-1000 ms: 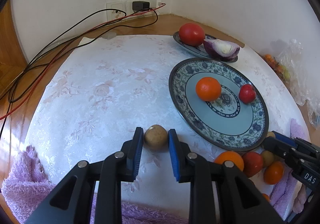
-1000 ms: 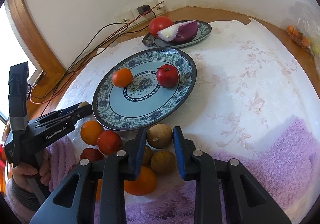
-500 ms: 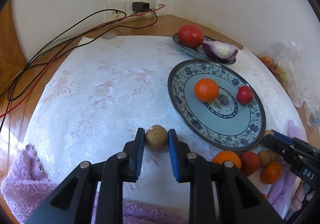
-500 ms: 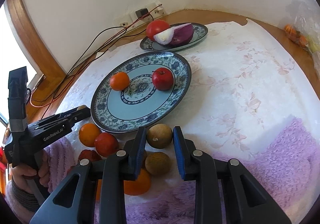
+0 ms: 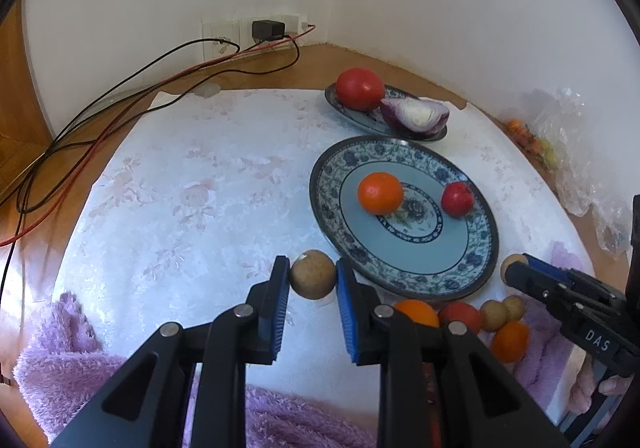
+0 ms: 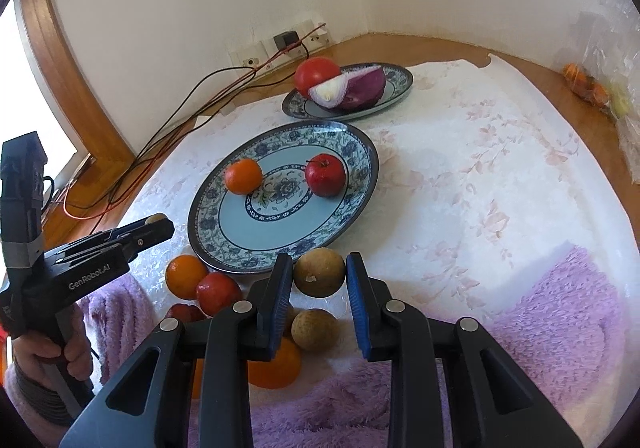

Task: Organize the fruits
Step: 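Grasp a brown longan with the left tool while the right tool grasps another longan, then carry both longans onto the blue plate and open both tools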

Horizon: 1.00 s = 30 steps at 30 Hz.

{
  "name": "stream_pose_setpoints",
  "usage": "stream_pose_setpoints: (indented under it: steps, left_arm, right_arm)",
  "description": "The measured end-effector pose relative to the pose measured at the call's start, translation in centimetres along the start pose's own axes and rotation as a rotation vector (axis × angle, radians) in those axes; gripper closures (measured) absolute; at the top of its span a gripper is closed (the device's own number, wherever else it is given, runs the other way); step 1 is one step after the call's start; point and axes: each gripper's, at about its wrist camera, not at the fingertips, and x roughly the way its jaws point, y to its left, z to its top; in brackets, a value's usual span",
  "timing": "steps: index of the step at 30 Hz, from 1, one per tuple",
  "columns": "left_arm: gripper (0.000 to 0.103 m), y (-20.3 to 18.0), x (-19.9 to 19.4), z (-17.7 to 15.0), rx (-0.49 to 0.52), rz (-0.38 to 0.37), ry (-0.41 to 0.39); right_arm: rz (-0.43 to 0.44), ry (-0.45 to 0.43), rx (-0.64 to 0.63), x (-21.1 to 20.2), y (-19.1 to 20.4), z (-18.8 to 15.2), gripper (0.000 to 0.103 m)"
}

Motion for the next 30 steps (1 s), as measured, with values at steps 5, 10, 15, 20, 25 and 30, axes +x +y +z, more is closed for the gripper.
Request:
stream_pose_setpoints:
  steps: [5, 10, 15, 20, 25, 30]
  left_arm:
    - [0.078, -0.3, -0.8, 0.5, 0.0, -0.007, -0.019]
    - [0.078, -1.0, -1.3, 1.5, 0.008, -0.027, -0.04]
    - [0.078, -1.7, -1.0, 2.8, 0.014, -0.051, -0.05]
    - [0.078, -2.6, -0.3, 4.1, 0.029, -0.07, -0.052]
    - [0.078, -3.9, 0.5, 5.4, 0.063, -0.081, -0.057]
    - [0.078, -4.7, 2.0, 6.5, 0.084, -0.085, -0.055]
  right_arm:
    - [-0.002, -0.021, -0.006, -0.7, 0.1, 0.2, 0.074]
    - [-0.007, -0.042, -0.018, -1.2, 0.3, 0.9, 0.074]
    - [-0.007, -0.054, -0.031, -1.4, 0.4, 1.9, 0.074]
    - [-0.017, -0.069, -0.058, -1.3, 0.7, 3.2, 0.074]
    - [-0.019, -0.066, -0.072, -0.5, 0.7, 4.6, 0.074]
    - [-0.026, -0.063, -0.095, 0.6, 0.9, 5.7, 0.074]
